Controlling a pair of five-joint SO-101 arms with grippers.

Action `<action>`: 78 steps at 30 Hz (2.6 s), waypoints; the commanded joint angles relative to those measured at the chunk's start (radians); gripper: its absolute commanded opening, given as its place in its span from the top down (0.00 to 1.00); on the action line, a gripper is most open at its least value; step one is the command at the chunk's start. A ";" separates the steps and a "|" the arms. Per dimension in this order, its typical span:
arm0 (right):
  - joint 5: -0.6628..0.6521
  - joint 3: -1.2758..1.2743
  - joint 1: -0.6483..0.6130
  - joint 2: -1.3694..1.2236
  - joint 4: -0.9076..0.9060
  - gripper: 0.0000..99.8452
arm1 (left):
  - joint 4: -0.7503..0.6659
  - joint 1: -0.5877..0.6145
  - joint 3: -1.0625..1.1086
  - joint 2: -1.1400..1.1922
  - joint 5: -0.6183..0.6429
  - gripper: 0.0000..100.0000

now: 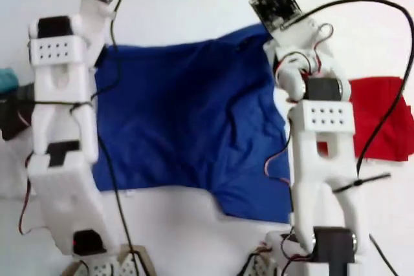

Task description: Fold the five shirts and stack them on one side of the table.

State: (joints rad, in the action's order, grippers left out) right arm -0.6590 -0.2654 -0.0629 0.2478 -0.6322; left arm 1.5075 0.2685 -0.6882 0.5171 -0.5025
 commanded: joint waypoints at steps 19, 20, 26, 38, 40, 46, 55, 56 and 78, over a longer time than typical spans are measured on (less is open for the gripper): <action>0.009 0.123 0.007 -0.372 0.113 0.98 | 0.153 0.002 -0.375 0.318 -0.003 0.98; 0.009 0.126 0.007 -0.394 0.110 0.98 | 0.164 0.002 -0.378 0.330 -0.006 0.98; 0.009 0.141 0.004 -0.430 0.084 0.98 | 0.193 0.002 -0.380 0.342 -0.009 0.98; 0.009 0.127 0.004 -0.291 -0.217 0.98 | 0.282 0.064 -0.326 0.249 -0.038 0.97; 0.009 0.100 -0.004 -0.222 -0.228 0.98 | 0.281 0.068 -0.245 0.178 -0.054 0.97; 0.003 -0.143 -0.024 -0.002 -0.225 0.98 | 0.232 0.080 0.150 -0.044 -0.066 0.97; 0.000 -0.525 -0.013 0.312 -0.222 0.98 | -0.048 0.094 0.855 -0.465 -0.120 0.97; 0.000 -0.555 -0.013 0.341 -0.223 0.98 | -0.086 0.095 0.929 -0.512 -0.127 0.97; -0.190 -1.008 0.143 0.941 -0.464 0.98 | -0.252 0.097 1.612 -1.003 -0.186 0.97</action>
State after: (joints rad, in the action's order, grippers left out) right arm -0.8401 -1.2536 0.0660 1.1132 -1.0725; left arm 1.2804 0.3575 0.8753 -0.4081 -0.6759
